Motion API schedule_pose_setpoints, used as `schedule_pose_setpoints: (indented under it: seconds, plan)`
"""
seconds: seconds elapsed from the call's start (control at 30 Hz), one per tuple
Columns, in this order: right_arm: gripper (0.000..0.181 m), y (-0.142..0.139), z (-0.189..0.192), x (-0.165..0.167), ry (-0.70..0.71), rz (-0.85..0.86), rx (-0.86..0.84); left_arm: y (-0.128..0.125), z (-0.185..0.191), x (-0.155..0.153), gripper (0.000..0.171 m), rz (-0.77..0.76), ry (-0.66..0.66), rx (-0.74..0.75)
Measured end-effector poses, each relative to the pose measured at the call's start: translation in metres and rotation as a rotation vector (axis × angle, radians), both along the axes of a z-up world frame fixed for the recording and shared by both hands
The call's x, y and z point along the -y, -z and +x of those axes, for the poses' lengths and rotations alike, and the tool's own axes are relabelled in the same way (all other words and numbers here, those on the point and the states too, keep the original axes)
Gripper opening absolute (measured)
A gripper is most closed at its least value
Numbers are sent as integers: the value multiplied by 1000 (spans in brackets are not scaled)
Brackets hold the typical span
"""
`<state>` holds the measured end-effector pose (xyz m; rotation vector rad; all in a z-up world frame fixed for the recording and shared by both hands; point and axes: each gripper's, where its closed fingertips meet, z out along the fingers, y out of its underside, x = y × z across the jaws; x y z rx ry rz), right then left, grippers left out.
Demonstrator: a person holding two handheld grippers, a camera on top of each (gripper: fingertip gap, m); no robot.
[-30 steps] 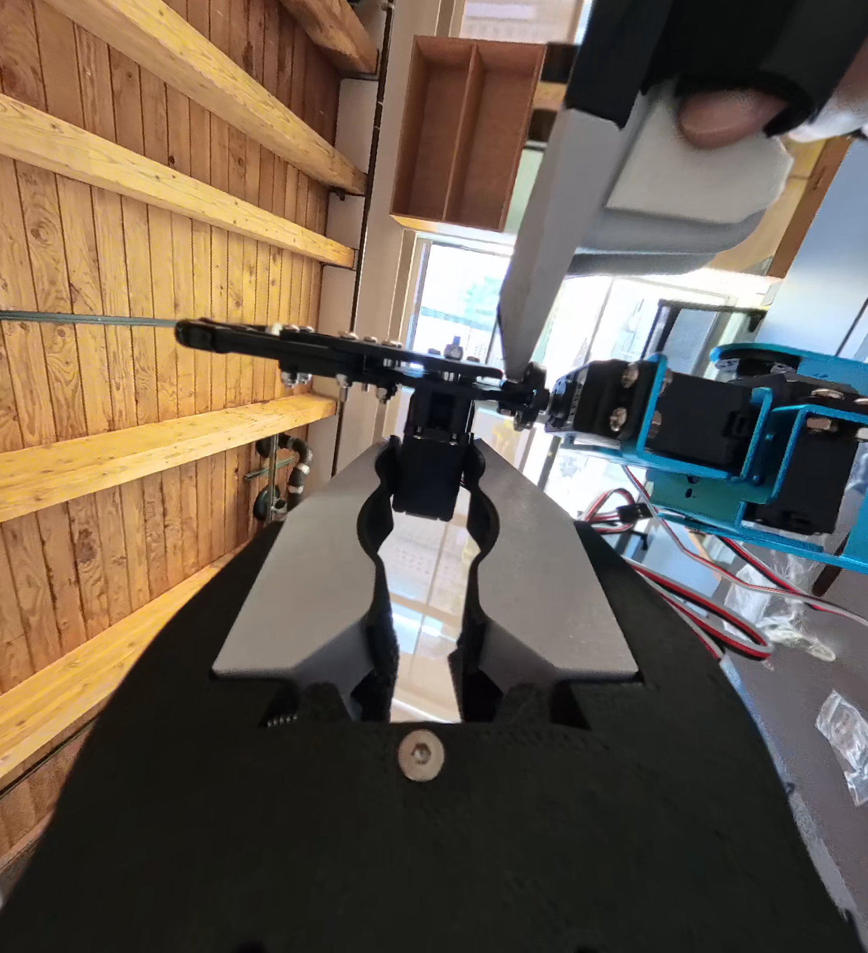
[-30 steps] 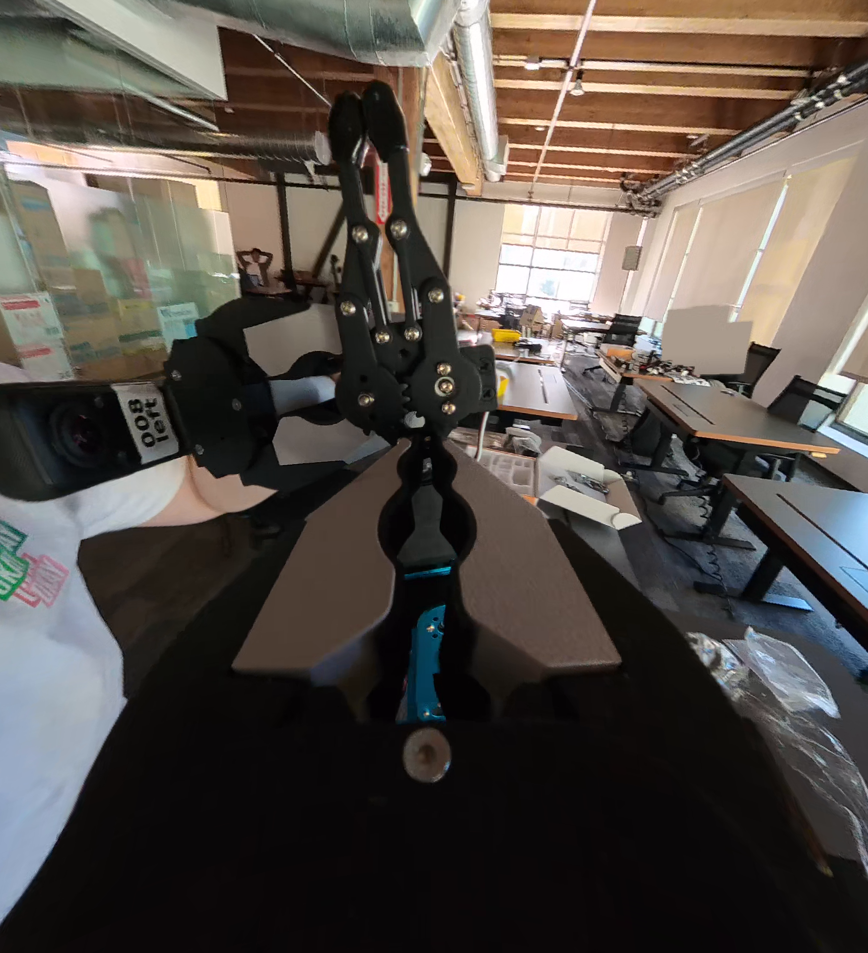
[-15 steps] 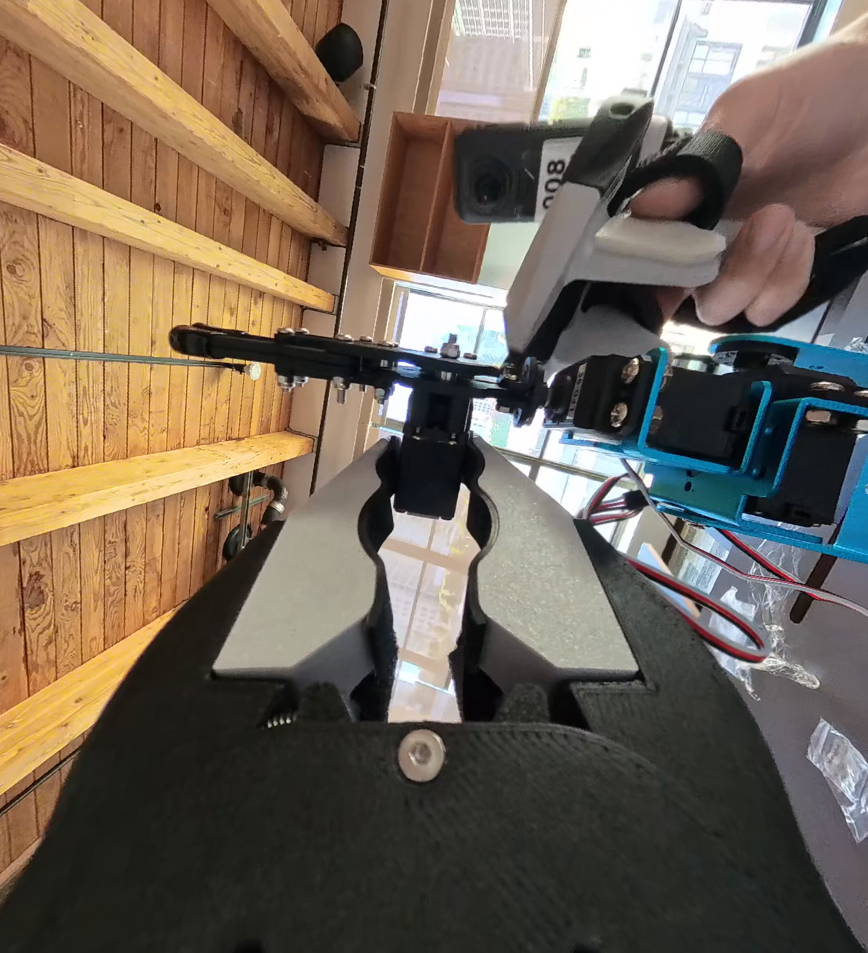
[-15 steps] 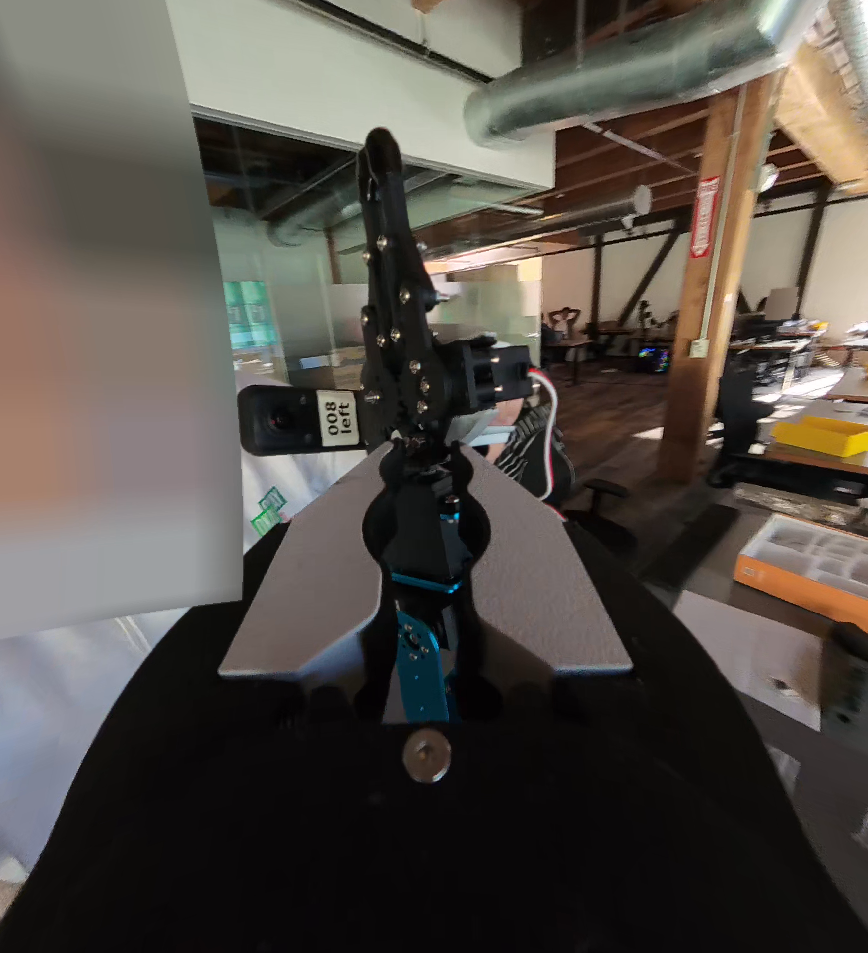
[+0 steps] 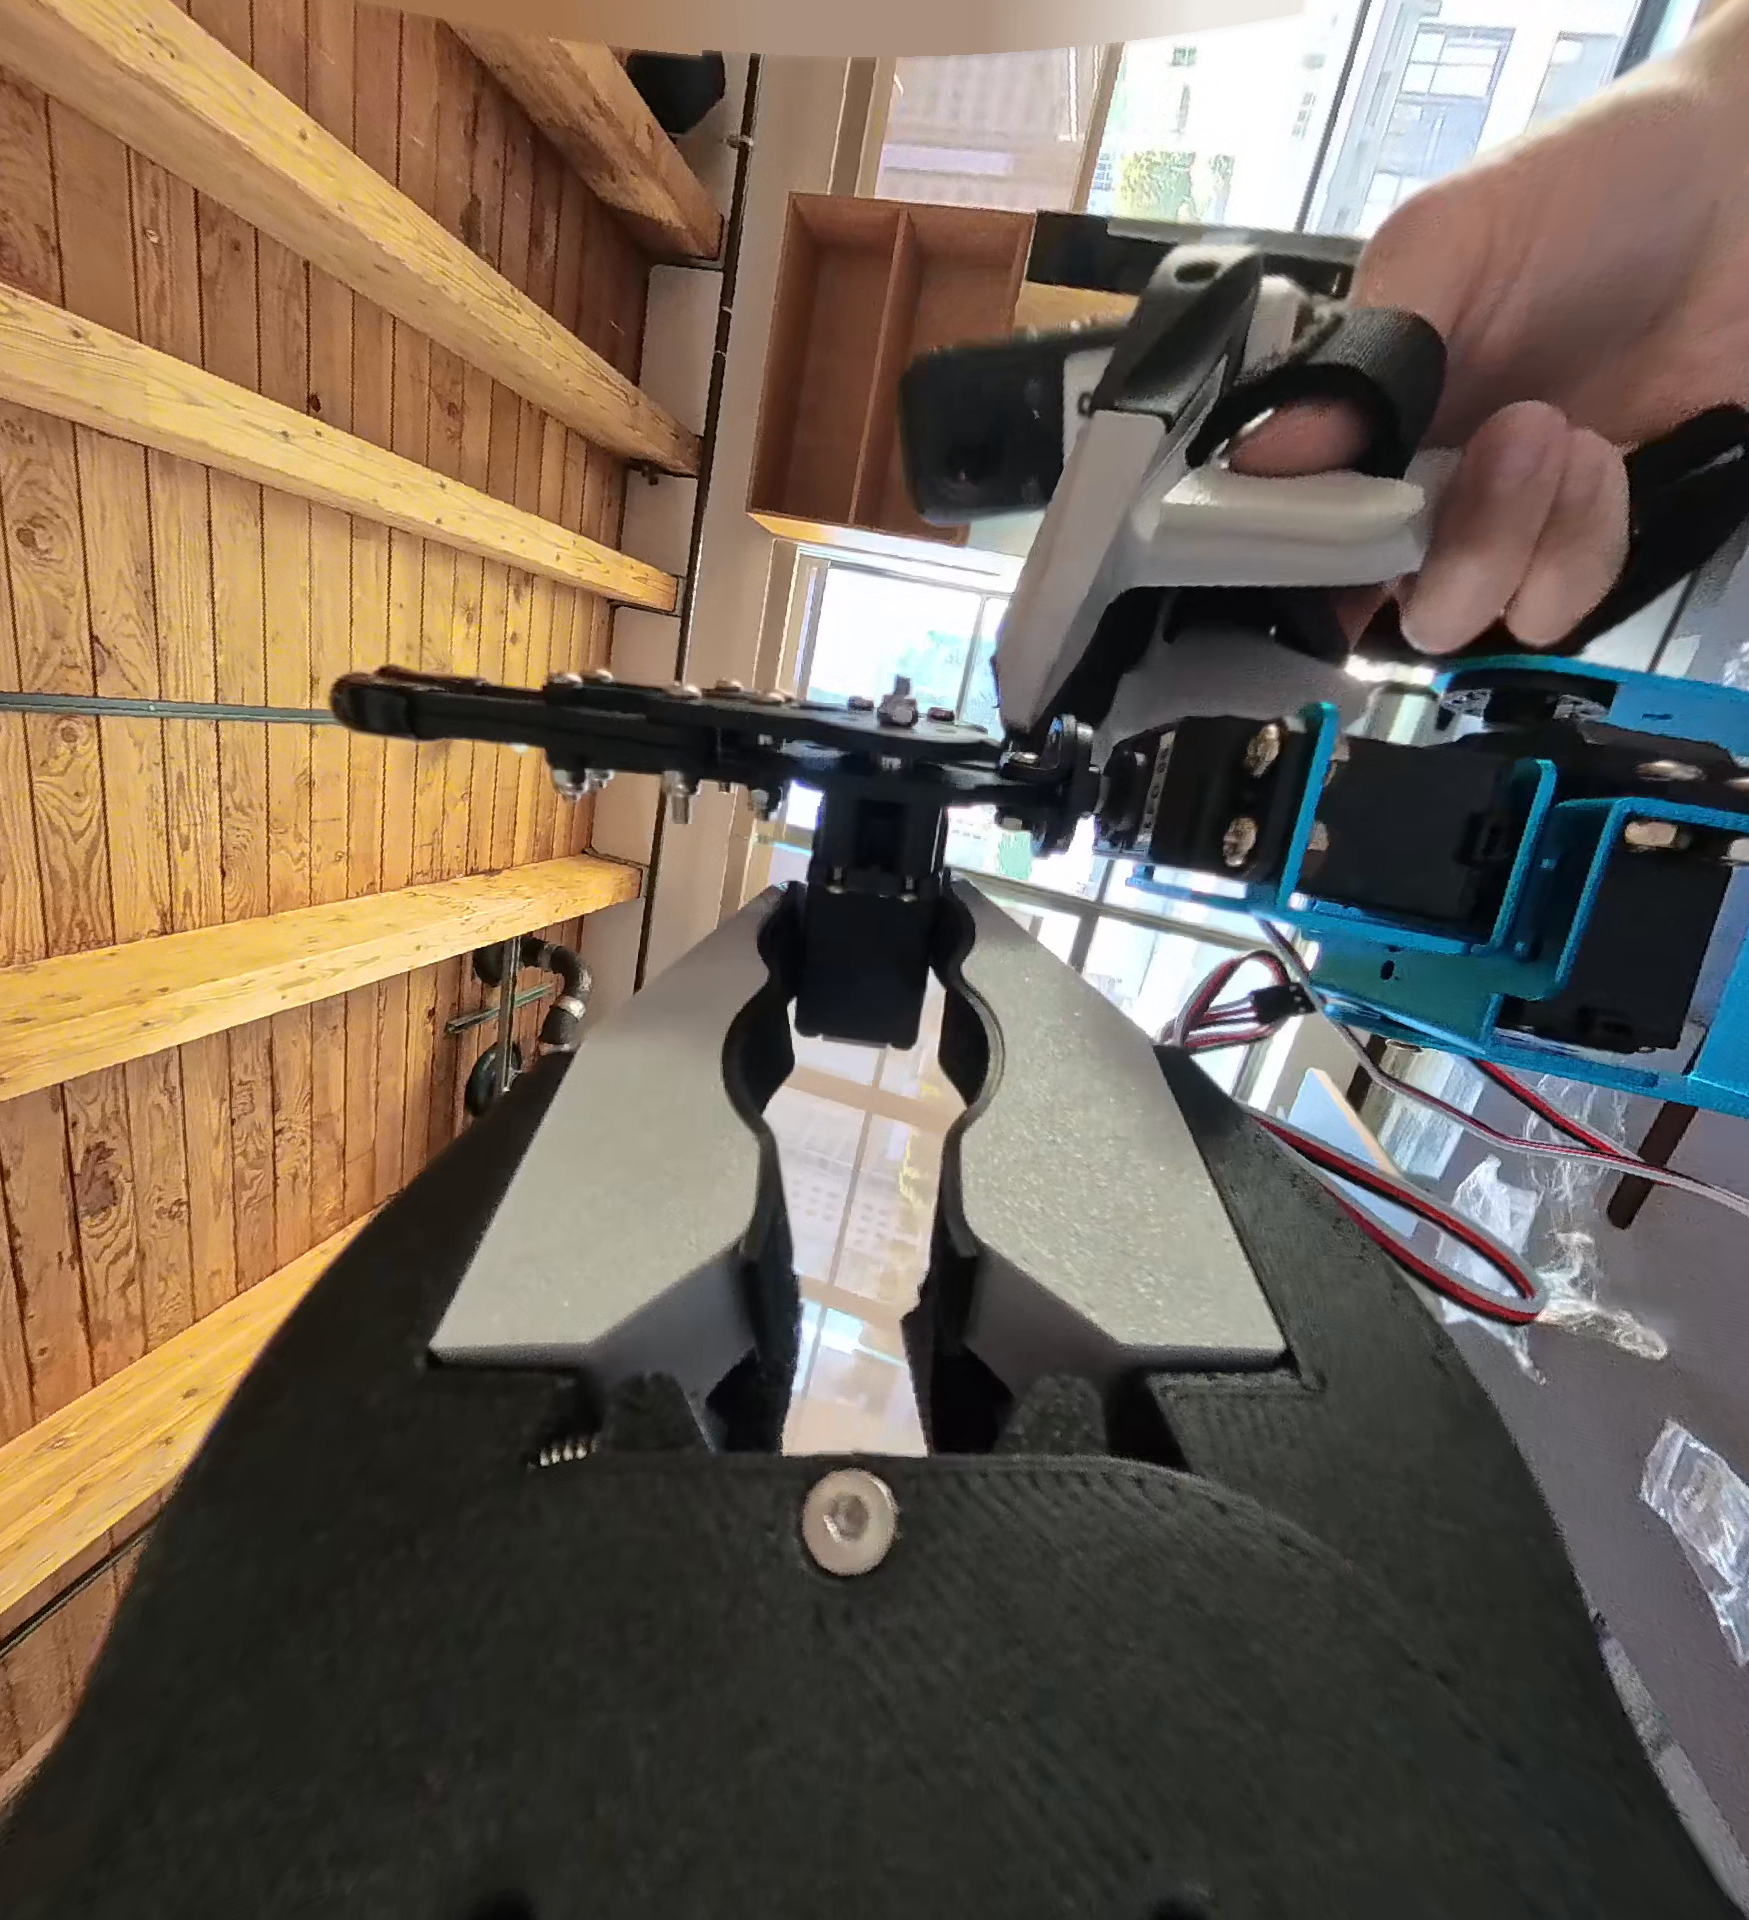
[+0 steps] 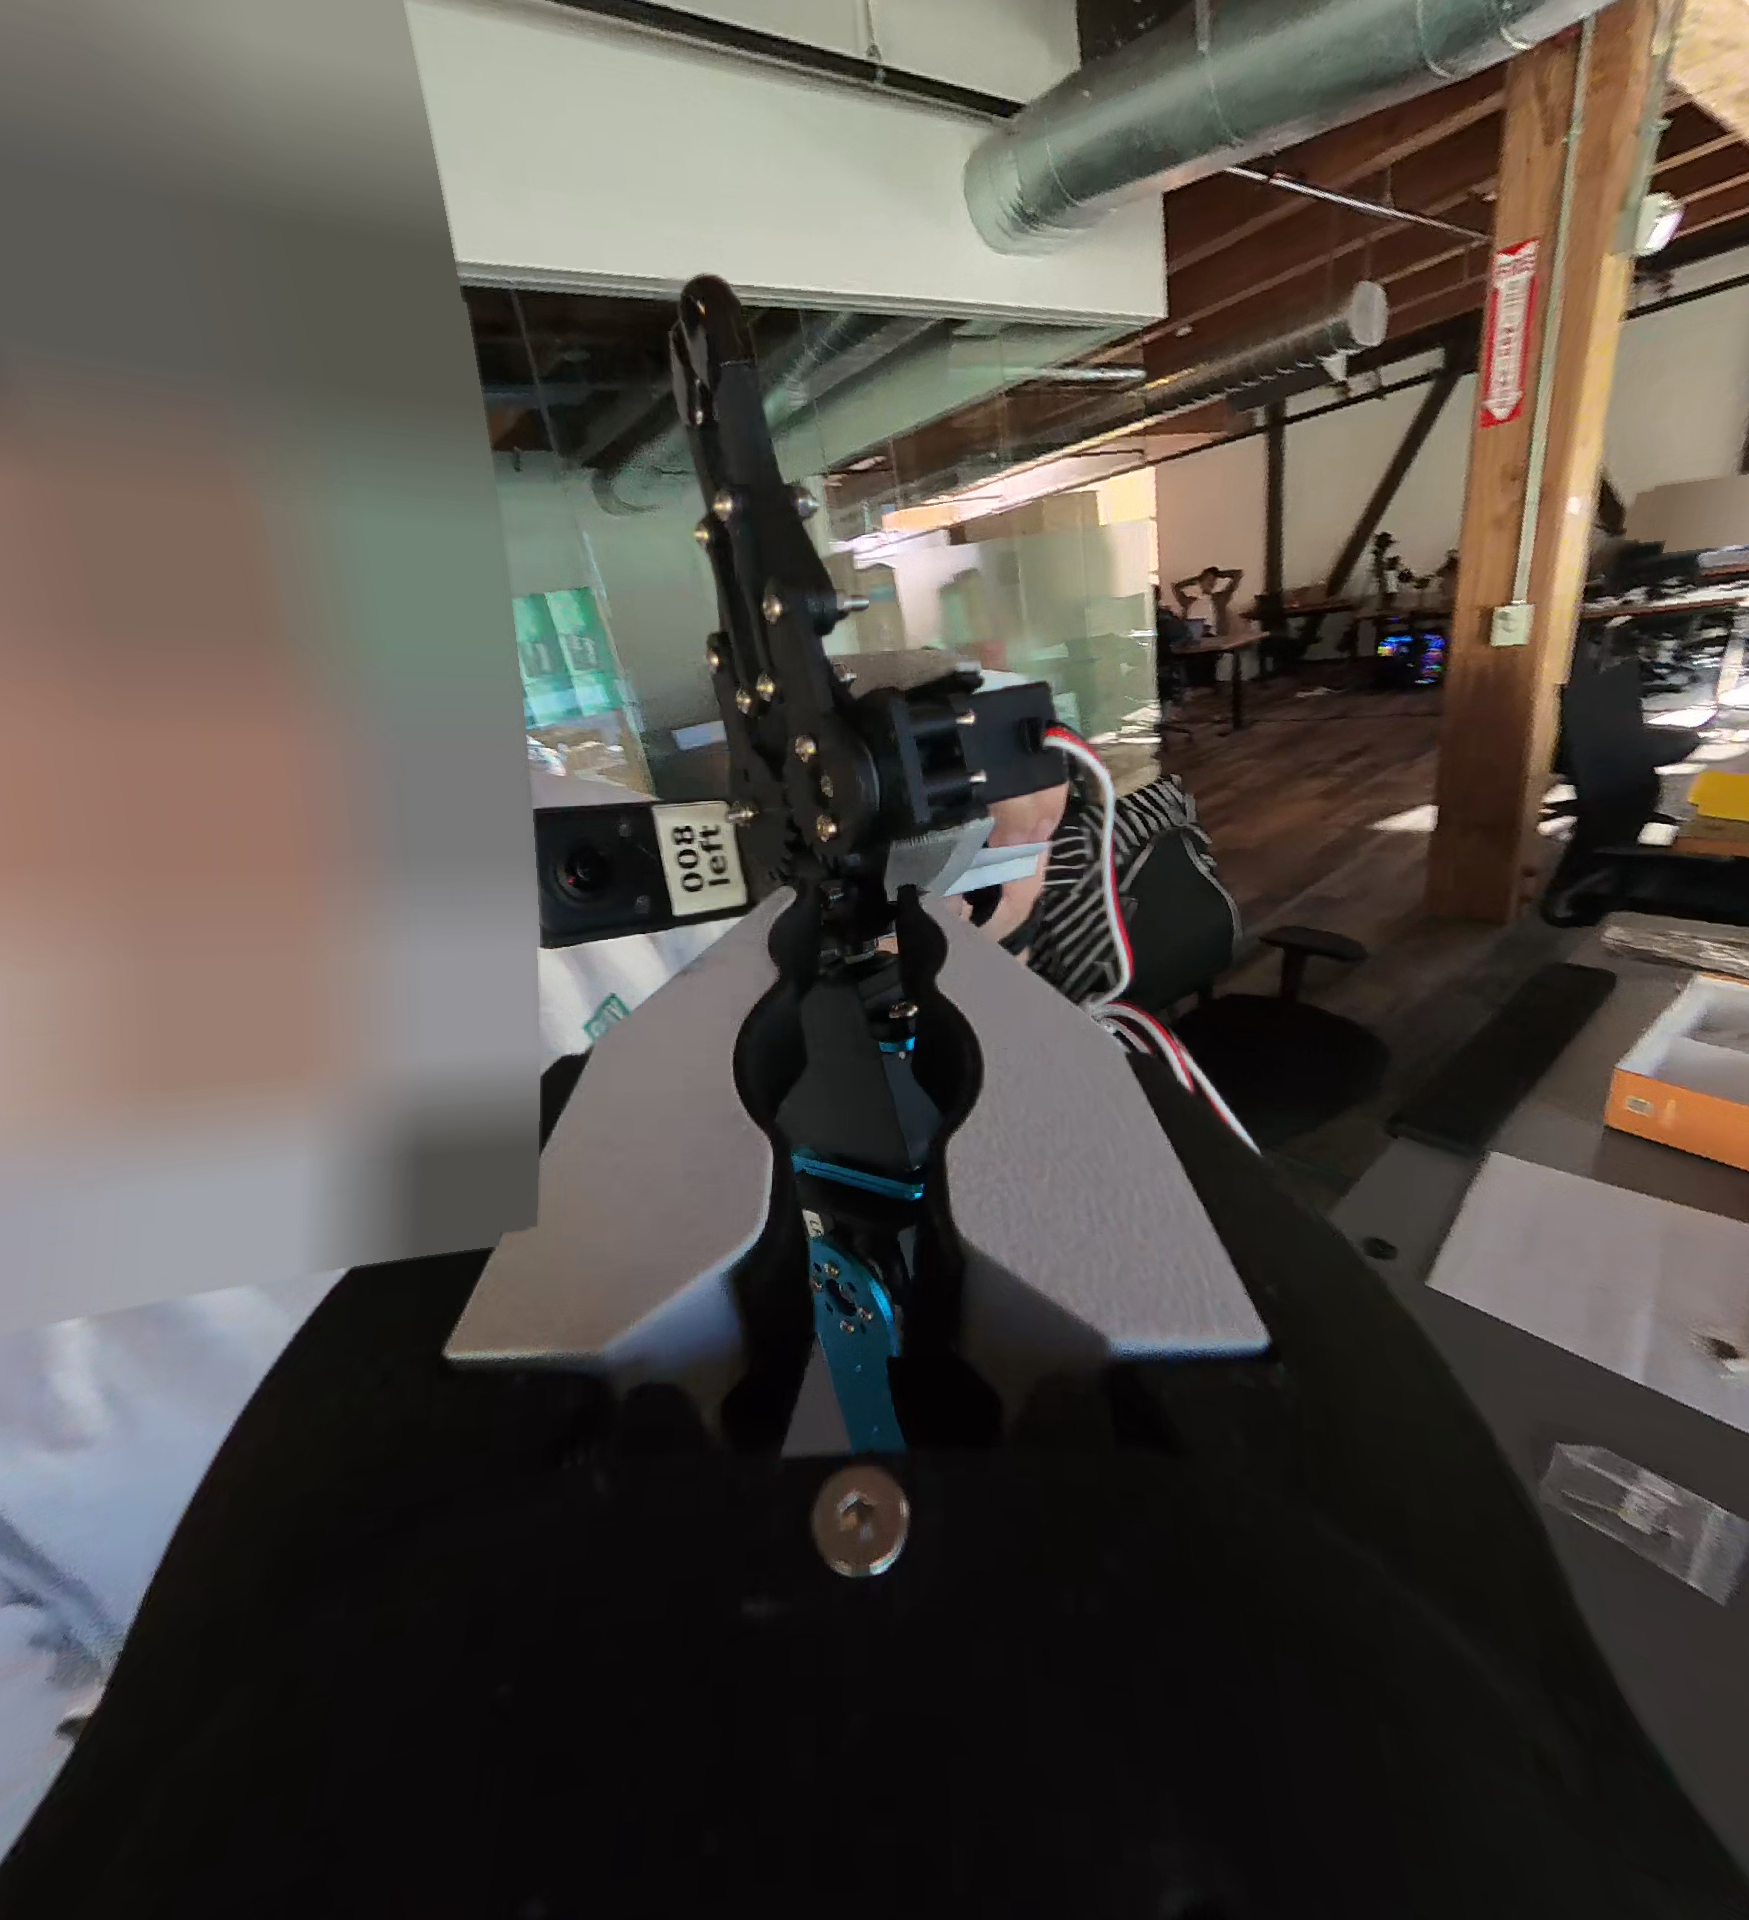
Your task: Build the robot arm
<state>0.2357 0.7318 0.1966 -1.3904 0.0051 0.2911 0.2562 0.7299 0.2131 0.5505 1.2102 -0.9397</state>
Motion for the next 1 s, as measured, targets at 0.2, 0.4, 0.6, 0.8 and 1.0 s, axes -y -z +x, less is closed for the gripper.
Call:
schedule_pose_setpoints:
  seconds: [0.2, 0.4, 0.6, 0.8, 1.0]
  plan:
    - [13, 1, 3, 2, 64, 91, -32, -1, 2, 1, 22, 10, -36, -5]
    - [11, -1, 7, 2, 170, -8, -23, -1, 5, -1, 22, -5, -63, 17]
    - [14, -3, 2, 12, 80, 177, -50, 0, 0, 5, 23, 33, -65, 22]
    - [27, -6, -1, 30, 446, 226, 171, 1, -3, 2, 22, 57, -131, -13]
    - [34, -6, -10, 28, 717, 154, 250, 2, -6, -1, 24, 40, -139, -71]
